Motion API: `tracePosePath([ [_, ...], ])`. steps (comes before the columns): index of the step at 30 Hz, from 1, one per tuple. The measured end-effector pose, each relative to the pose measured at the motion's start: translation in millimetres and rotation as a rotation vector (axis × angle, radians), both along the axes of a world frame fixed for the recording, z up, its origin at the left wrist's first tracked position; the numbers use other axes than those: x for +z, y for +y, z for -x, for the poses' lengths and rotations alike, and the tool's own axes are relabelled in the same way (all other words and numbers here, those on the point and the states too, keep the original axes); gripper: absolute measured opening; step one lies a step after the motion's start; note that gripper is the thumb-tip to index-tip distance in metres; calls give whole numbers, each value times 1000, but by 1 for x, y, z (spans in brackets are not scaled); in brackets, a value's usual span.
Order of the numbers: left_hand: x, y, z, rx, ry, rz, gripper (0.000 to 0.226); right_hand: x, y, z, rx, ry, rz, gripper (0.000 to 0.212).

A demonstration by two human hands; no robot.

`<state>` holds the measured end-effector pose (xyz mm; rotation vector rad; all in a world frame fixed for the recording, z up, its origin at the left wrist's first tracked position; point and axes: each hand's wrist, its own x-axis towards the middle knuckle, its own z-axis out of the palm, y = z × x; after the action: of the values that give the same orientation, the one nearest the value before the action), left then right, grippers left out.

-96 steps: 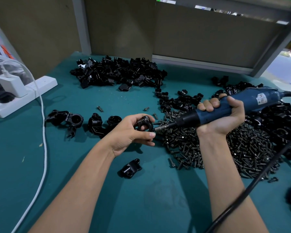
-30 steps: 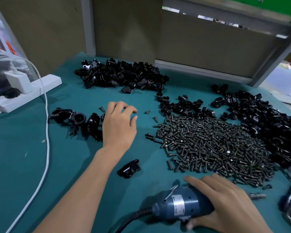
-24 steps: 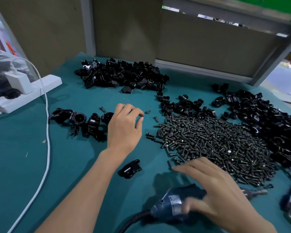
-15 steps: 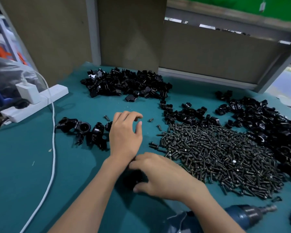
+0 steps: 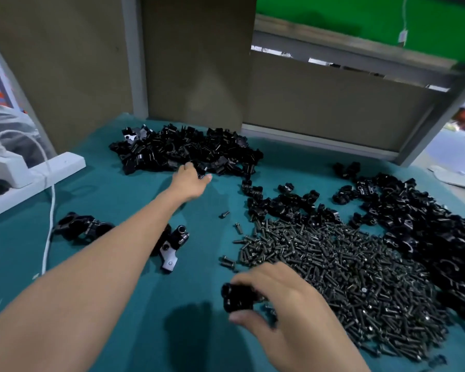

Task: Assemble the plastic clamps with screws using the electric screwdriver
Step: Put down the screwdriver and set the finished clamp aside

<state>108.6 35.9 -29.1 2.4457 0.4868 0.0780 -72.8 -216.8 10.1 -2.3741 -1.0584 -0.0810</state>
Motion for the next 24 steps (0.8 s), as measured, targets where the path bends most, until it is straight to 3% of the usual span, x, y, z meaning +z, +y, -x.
tracePosePath([
  [3,-12,6,-25,58,-20,-59,63,1,-17,-1,-13,-71,-38,37],
  [7,-18,9,-34,162,-107,-28,32,4,-34,-7,-93,-47,-189,33],
  [12,-9,2,-23,180,-173,54,22,10,-44,-10,-144,159,-344,31],
  [14,5,-6,-11,164,-284,223,19,14,-44,-12,-160,179,-346,32],
  [18,39,-43,46,-10,-549,743,30,21,-34,-32,-226,260,-433,35],
  [22,22,-89,116,-131,-710,638,34,26,-7,-58,-333,319,-696,14],
  [24,11,-104,135,-163,-773,592,42,25,3,-69,-366,301,-693,14],
])
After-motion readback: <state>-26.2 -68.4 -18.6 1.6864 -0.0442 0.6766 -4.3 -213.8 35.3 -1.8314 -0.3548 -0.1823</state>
